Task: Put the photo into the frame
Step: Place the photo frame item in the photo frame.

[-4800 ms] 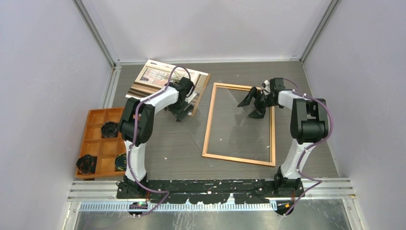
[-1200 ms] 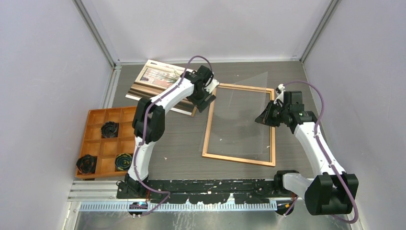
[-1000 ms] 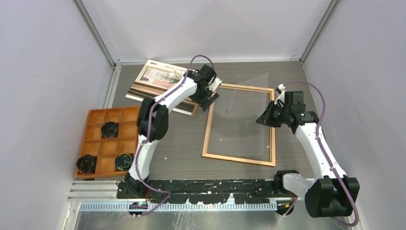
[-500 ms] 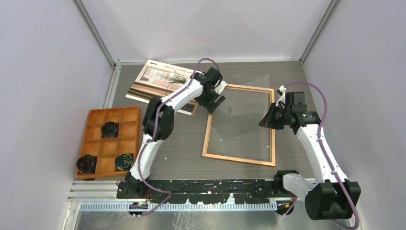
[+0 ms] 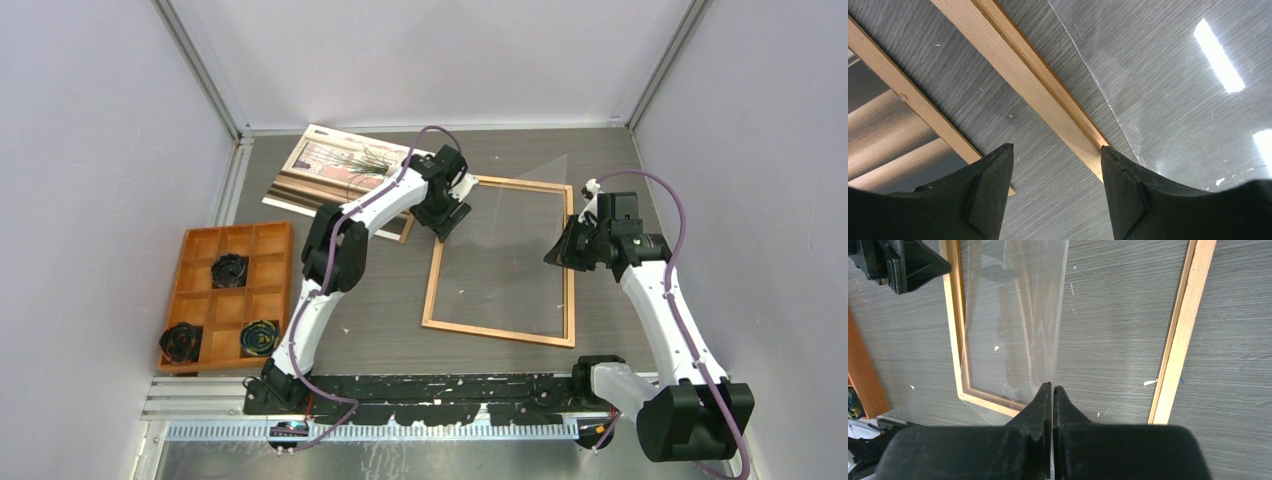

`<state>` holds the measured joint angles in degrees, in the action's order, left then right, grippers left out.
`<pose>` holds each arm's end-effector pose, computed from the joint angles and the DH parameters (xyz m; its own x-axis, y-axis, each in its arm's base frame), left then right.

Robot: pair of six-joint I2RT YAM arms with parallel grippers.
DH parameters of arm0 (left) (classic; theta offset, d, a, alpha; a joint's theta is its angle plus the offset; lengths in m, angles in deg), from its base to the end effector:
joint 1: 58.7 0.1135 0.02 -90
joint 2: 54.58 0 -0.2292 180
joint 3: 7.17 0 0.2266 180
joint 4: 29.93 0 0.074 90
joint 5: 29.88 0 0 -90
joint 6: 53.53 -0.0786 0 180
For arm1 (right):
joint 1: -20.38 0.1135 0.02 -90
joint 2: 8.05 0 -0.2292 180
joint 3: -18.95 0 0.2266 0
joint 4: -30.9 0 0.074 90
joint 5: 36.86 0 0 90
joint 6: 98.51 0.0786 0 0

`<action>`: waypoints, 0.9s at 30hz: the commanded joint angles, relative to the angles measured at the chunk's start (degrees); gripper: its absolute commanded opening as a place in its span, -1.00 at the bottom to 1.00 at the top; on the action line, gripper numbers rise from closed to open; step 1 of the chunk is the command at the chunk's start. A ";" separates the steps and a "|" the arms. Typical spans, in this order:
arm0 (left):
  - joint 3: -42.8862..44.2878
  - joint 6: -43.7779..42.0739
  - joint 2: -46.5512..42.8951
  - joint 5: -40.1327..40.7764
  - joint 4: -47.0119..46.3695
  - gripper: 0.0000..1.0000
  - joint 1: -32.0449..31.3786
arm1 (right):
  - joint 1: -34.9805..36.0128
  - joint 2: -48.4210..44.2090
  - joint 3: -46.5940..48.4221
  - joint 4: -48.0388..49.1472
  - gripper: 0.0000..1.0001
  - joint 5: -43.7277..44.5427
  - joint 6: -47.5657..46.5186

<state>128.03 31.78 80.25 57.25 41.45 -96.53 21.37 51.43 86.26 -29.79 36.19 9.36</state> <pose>0.3592 -0.2839 0.1333 -0.6932 0.6417 -0.3282 0.6844 0.7288 -0.0206 0.2177 0.0267 0.2229 -0.8177 0.2794 -0.5033 0.0613 0.9116 0.4065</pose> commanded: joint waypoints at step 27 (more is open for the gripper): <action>-18.62 -4.64 -8.99 0.36 -2.73 -0.26 -0.06 | -0.20 -7.29 -4.50 9.51 -0.99 -12.68 7.46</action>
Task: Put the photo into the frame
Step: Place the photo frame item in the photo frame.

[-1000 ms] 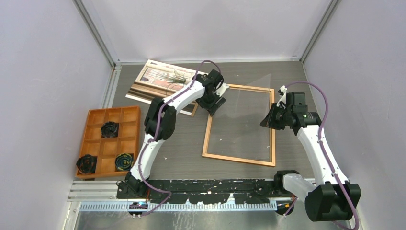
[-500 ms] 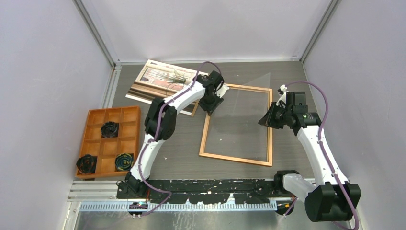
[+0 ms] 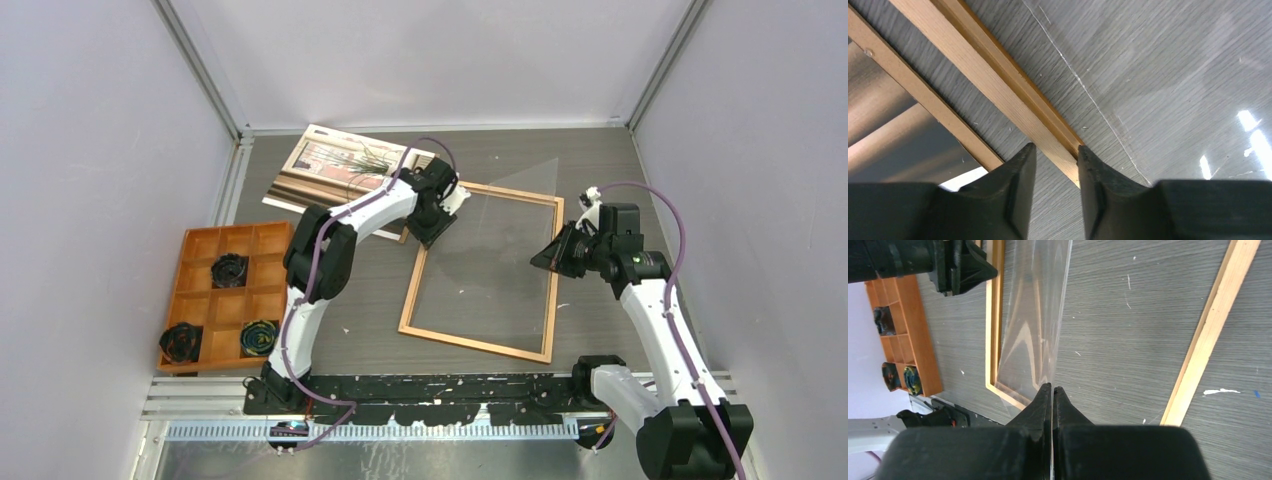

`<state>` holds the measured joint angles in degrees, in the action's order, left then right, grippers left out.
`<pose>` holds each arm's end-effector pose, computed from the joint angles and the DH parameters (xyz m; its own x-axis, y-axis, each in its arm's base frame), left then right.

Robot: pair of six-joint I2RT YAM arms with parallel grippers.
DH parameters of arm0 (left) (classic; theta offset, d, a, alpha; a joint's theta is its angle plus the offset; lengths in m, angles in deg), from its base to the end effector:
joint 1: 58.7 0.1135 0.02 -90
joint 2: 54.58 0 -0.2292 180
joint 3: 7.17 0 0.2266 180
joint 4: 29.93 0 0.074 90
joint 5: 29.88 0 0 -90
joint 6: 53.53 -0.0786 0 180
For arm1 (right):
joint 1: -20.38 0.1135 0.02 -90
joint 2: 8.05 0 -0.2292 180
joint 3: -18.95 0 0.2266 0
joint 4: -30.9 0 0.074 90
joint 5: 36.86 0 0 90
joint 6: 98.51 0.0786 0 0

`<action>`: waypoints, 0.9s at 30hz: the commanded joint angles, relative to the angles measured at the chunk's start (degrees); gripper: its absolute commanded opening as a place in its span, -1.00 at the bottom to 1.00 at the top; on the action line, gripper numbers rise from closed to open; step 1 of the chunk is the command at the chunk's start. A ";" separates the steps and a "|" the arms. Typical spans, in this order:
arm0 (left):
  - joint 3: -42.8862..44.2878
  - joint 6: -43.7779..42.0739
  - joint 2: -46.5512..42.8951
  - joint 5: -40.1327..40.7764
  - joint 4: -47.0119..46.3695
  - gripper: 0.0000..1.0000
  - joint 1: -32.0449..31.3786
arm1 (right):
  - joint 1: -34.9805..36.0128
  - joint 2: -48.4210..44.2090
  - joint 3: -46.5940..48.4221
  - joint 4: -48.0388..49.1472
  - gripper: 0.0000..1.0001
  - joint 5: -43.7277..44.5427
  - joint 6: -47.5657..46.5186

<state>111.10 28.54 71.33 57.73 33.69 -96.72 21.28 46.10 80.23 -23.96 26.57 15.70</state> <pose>0.3352 -0.2662 0.1246 -0.6525 0.6852 -0.3237 0.7229 0.6909 0.0052 0.2071 0.0384 0.2206 -0.8039 0.3542 -0.4777 0.0162 0.8161 0.5777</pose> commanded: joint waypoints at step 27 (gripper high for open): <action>5.46 0.52 -12.35 -2.31 6.65 0.30 22.99 | -0.12 -2.57 5.83 35.93 -0.99 -20.20 25.20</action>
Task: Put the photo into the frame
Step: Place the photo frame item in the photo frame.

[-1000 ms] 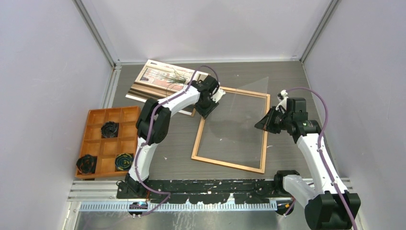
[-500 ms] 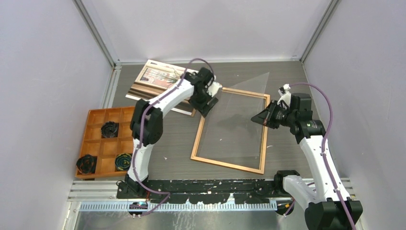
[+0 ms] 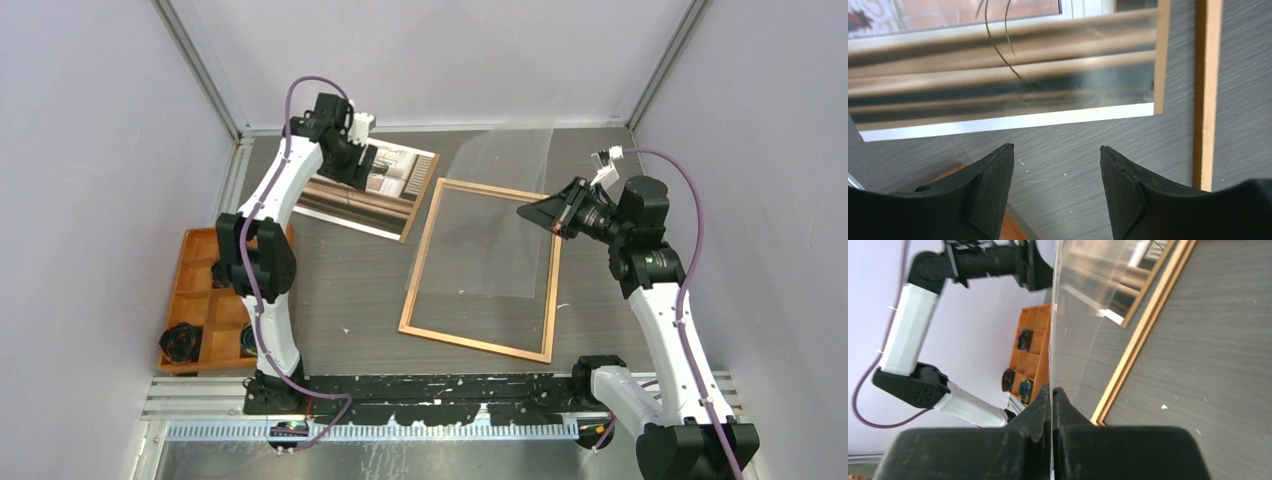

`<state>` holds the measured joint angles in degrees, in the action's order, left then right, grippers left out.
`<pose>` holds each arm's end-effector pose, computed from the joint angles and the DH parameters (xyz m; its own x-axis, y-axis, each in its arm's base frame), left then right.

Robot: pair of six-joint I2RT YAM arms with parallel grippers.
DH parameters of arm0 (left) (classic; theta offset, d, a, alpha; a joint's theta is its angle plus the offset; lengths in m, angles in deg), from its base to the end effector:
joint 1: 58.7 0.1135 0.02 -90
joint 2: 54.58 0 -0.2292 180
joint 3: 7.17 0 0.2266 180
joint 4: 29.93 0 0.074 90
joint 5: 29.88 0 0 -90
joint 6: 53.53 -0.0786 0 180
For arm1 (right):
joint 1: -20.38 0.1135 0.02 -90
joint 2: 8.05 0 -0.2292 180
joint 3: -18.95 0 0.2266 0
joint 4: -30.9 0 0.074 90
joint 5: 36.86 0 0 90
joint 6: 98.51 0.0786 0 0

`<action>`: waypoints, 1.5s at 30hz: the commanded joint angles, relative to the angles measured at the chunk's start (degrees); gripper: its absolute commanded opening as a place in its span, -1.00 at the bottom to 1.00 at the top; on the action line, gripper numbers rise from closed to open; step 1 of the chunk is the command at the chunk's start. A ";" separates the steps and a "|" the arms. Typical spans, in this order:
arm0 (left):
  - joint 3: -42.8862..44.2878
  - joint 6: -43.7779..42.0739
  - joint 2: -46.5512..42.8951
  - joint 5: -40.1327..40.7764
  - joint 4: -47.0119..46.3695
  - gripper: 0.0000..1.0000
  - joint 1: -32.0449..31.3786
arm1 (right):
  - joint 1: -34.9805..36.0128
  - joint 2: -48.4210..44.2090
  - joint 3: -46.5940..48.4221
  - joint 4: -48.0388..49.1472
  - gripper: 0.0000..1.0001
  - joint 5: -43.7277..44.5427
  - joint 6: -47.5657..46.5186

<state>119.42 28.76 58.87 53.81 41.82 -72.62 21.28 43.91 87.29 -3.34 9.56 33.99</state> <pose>0.3970 -0.1073 0.2454 -0.7815 0.3311 -0.5287 0.4032 0.9148 -0.0231 0.2199 0.0576 0.3178 -0.6770 0.4788 -0.5589 -0.2849 0.5297 0.7989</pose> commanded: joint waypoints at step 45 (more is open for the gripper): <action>-13.56 -1.49 0.71 4.07 -5.07 0.26 -6.48 | -0.12 4.93 -13.42 -7.04 -0.99 12.85 -14.71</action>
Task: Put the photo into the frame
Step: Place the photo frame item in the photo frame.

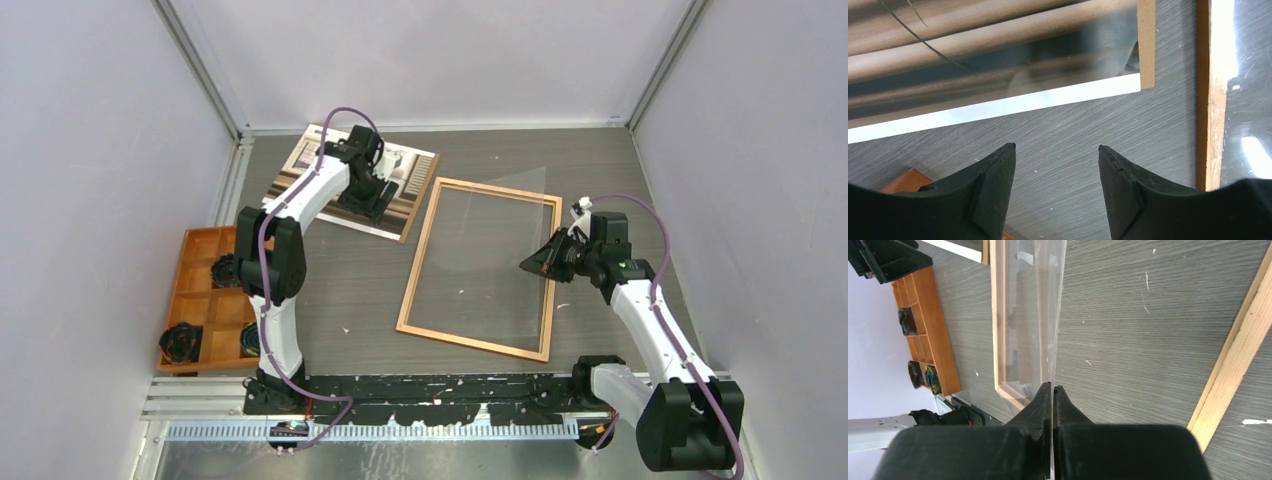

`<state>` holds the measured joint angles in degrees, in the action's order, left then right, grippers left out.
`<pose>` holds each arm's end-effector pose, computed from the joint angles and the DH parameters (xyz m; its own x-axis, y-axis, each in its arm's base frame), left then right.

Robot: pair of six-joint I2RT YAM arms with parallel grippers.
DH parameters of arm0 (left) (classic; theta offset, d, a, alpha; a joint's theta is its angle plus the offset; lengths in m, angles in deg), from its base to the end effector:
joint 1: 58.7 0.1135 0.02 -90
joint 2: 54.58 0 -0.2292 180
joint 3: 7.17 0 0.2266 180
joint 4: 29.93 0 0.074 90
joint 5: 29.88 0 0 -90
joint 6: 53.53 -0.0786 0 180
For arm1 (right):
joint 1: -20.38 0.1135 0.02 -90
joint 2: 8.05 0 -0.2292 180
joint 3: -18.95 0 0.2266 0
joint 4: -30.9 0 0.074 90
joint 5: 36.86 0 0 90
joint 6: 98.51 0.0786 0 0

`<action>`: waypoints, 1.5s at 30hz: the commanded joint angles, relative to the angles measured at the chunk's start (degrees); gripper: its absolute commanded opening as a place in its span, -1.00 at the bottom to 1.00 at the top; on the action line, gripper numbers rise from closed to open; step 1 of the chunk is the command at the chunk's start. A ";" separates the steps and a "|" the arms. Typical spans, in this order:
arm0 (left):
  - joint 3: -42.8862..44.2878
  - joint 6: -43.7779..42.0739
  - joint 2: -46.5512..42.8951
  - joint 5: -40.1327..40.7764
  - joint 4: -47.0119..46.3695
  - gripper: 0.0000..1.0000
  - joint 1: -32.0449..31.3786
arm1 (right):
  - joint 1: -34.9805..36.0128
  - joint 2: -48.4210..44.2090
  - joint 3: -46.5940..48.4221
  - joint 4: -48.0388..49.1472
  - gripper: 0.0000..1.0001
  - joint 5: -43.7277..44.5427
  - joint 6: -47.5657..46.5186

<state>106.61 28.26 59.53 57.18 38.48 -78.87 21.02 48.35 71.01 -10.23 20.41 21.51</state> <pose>0.3699 -0.1402 0.1793 -0.8142 0.4510 -0.3657 0.4830 0.8756 0.0045 0.2169 0.0449 0.1874 -0.8116 0.4118 -0.4144 0.0202 0.7286 0.6846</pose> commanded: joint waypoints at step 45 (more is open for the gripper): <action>-2.68 -0.86 4.22 1.57 -5.49 0.24 -4.27 | 0.10 -8.05 -0.93 11.98 -0.99 -5.87 5.33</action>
<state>105.39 27.84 63.05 58.25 36.12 -81.84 21.04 41.42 70.18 -5.75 18.72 23.68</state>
